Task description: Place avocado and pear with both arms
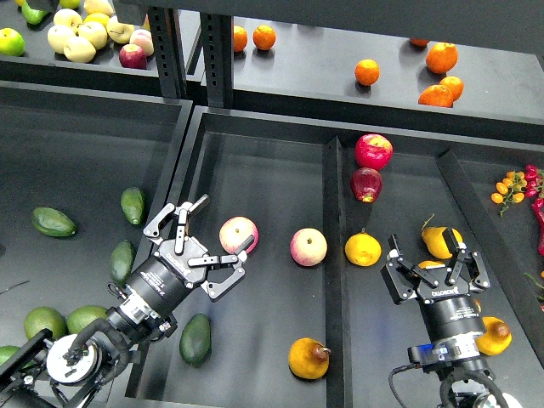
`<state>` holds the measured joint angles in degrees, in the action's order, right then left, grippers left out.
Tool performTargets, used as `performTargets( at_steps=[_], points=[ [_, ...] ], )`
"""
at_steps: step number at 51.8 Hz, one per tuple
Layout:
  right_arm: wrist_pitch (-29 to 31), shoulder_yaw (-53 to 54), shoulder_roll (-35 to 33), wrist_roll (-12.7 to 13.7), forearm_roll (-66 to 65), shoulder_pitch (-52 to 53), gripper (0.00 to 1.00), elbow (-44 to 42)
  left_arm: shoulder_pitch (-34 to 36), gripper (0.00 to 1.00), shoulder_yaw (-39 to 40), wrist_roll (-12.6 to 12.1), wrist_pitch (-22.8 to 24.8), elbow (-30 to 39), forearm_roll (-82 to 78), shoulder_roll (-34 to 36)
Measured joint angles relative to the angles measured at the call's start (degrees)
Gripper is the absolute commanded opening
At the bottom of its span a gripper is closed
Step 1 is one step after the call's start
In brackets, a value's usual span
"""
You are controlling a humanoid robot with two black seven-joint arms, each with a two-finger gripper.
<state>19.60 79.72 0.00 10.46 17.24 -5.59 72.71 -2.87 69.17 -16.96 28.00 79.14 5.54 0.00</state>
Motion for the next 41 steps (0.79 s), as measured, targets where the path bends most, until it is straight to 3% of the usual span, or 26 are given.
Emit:
performTargets(
  at_steps=[41],
  points=[
    [0.26,0.34,0.0,0.02,0.07,-0.28,1.0,0.3,-1.51,0.99,0.1,-0.7,0.0,-0.37,0.42,0.0]
  ],
)
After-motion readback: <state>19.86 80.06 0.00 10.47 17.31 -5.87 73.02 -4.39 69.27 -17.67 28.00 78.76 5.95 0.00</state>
